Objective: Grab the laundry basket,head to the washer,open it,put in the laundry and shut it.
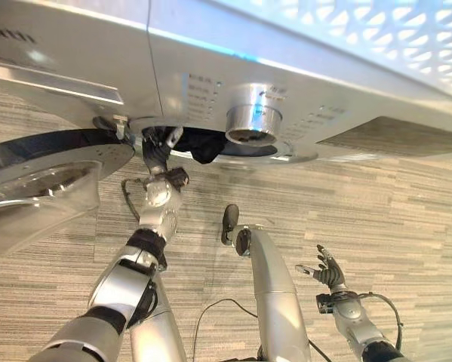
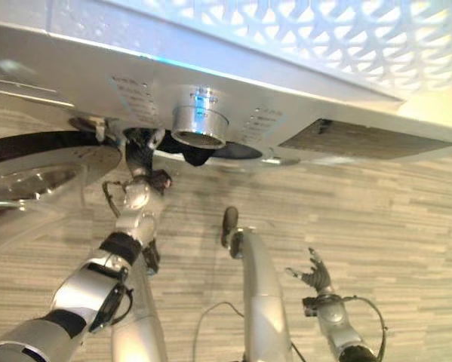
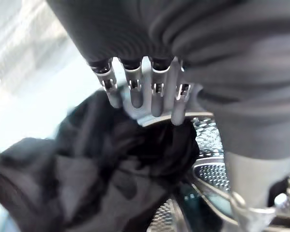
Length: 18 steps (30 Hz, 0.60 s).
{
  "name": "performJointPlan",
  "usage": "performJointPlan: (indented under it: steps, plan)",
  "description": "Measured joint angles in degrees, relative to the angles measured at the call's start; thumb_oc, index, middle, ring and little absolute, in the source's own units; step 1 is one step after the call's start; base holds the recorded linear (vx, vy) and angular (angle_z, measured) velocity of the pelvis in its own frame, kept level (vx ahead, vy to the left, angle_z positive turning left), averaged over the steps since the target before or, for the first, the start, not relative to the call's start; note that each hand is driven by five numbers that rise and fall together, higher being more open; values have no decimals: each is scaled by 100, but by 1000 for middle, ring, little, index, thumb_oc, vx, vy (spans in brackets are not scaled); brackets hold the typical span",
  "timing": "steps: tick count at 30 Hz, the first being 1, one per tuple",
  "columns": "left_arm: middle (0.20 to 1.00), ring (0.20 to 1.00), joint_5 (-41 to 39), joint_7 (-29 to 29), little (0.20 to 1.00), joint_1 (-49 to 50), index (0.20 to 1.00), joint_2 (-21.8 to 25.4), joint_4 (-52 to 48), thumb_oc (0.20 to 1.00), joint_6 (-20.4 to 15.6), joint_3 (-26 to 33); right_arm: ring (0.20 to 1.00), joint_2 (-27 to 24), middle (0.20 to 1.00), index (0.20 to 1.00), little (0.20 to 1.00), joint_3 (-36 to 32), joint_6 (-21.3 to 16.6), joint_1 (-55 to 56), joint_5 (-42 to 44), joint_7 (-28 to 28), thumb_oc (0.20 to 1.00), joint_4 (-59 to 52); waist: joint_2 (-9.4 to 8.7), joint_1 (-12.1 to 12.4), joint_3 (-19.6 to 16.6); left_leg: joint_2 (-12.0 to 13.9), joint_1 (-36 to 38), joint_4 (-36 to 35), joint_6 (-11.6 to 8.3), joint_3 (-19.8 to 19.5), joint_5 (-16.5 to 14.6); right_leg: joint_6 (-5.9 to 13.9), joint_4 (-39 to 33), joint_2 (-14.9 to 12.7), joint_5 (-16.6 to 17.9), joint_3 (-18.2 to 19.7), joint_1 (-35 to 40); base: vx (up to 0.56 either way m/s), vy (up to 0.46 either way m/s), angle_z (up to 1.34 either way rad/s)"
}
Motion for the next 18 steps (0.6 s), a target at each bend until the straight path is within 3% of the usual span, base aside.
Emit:
performJointPlan:
  steps: [3,9,12,16,18]
  plan:
    - [1000,1000,20,-87,1000,725,1000,-128,63,1000,102,49,1000,25,1000,1000,1000,-49,28,3,-6,-50,1000,83,28,102,53,-55,418,-196,-1,9,41,13,-84,-45,-31,-31,398,-6,-22,10]
    - [1000,1000,32,-520,1000,1848,1000,125,160,1000,263,49,1000,91,1000,1000,1000,-240,105,-50,-8,-42,1000,272,94,390,193,-234,1466,-765,34,-4,213,63,-385,-167,-63,-145,1422,20,-7,19]
    - [1000,1000,-33,-936,1000,2204,1000,203,144,1000,383,93,1000,206,1000,1000,1000,-272,219,-125,-12,1,1000,711,113,521,308,-323,2261,-1056,66,-42,264,141,-540,-235,-137,-231,2232,30,-40,23]
    - [1000,1000,-159,-1583,1000,2539,1000,230,-34,1000,585,9,1000,313,1000,1000,1000,-257,387,-80,-72,268,1000,1012,182,520,356,-469,3045,-1630,121,-240,425,227,-964,-330,-166,-535,3169,72,-51,43]
    - [1000,1000,-199,-1888,1000,2858,1000,213,-105,1000,664,-4,1000,418,1000,1000,1000,-256,488,-61,-206,437,1000,1328,229,706,358,-506,3657,-2070,177,-309,534,249,-1224,-334,-188,-736,3866,87,-60,48]
